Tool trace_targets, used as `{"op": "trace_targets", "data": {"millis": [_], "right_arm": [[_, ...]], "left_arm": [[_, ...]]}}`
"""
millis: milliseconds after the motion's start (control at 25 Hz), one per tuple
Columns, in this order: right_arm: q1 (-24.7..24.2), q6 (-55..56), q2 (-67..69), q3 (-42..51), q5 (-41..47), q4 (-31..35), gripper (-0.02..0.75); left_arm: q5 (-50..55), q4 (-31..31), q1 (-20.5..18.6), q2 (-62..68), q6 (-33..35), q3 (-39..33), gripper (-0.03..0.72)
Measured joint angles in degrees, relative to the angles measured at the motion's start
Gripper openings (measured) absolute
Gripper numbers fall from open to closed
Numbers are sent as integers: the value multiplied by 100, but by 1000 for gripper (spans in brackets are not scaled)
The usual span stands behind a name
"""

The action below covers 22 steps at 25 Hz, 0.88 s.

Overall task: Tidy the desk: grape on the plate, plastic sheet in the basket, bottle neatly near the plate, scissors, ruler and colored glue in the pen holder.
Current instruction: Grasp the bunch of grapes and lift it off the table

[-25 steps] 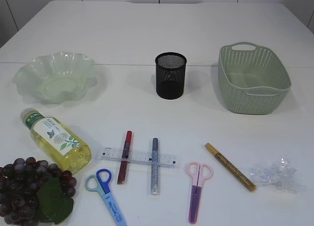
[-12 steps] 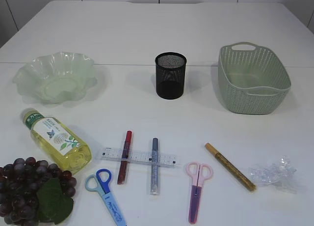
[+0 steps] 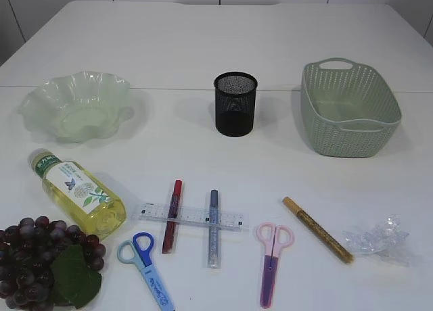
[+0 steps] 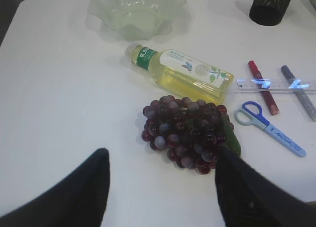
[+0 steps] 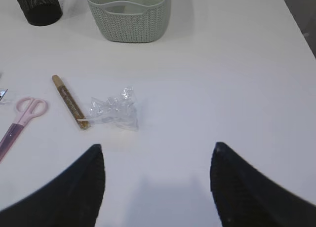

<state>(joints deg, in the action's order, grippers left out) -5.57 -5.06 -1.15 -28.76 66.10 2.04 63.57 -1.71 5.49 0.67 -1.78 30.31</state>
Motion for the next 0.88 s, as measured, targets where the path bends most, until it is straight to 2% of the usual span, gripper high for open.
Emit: {"op": "trace_targets", "data": {"millis": [320,560,880], "right_arm": [[0,0,0,3,0,38,525],[12,48,11,-32,-287,507,525],[12,48,1382,-228,-1295,694,506]], "left_arm": [[0,-138,0,0,0,0,489],[-104,-462,0,71,0,0,489],[-1074,-613,0,1579,0,242,489]]}}
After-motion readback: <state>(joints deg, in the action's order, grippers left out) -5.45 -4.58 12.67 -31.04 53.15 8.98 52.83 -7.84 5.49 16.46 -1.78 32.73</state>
